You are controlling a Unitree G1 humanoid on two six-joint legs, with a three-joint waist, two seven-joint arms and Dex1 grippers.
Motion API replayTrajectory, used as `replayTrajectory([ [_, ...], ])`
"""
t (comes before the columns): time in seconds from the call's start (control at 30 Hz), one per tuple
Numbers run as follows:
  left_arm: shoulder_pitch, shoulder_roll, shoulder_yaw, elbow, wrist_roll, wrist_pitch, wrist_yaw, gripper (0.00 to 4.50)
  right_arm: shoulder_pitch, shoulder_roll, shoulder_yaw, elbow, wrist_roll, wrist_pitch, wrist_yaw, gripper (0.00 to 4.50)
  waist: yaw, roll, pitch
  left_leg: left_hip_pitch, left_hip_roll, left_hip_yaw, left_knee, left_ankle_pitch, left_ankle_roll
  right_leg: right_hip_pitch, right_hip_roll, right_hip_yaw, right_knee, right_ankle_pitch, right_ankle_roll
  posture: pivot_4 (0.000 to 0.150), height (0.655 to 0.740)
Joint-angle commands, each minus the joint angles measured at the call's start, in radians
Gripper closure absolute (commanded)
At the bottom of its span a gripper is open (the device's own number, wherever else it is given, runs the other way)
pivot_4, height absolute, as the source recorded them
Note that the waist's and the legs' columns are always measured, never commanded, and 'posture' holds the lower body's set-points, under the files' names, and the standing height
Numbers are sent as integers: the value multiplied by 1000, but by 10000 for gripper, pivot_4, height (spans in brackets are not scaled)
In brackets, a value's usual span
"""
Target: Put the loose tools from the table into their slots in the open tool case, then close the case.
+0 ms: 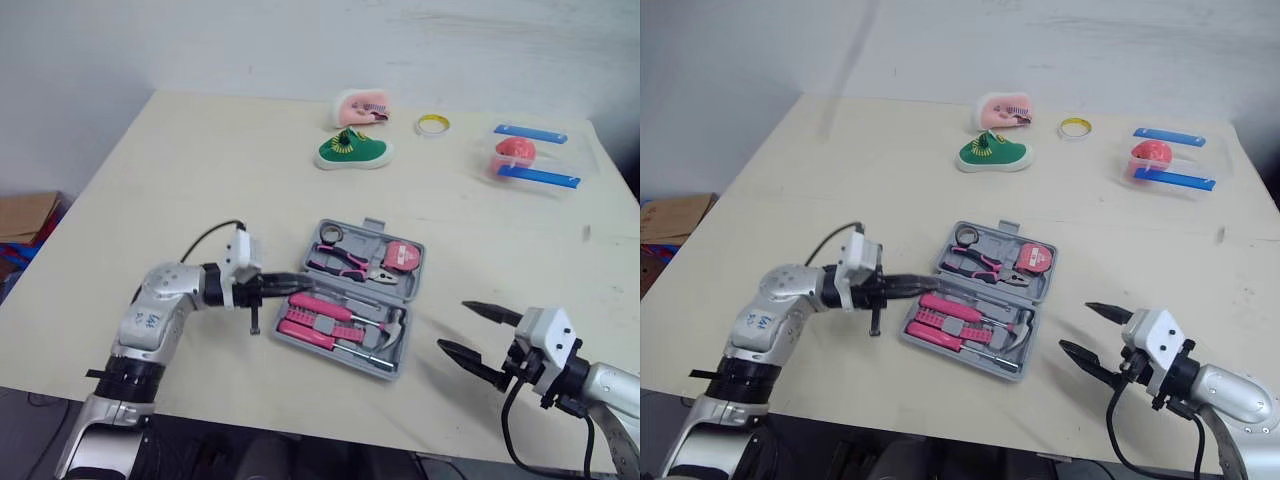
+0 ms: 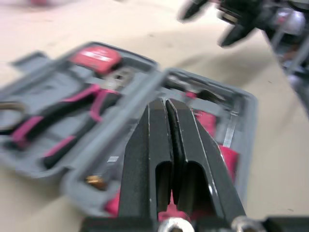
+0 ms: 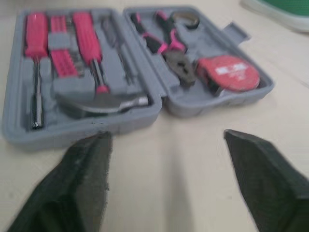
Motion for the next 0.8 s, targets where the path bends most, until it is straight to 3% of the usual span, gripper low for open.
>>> replayTrajectory([
  [0.03,-46,19,-23,154,158,-69,114,45000,-69,0,57,64,-60,22,-38,23907,-5,0,0,1,0,0,0,0,0,0,0,0,0,0,0,1500,7400],
  [0.17,-80,-41,-49,252,208,-83,166,45000,-119,-15,127,134,-120,17,-28,43606,-1,0,1,-1,0,1,-1,0,0,-2,0,0,2,0,0,1500,7400],
  [0.5,-70,-118,-84,250,240,-88,182,45000,-222,24,201,207,-149,9,-36,44462,-4,-5,3,-2,0,0,1,0,-1,-3,0,-1,2,0,0,1500,7400],
  [0.8,-9,-91,-90,151,212,-64,112,45000,-278,31,305,228,-199,-43,5,44462,-4,-5,3,-2,0,0,0,0,-1,-3,0,-1,3,0,0,1500,7400],
])
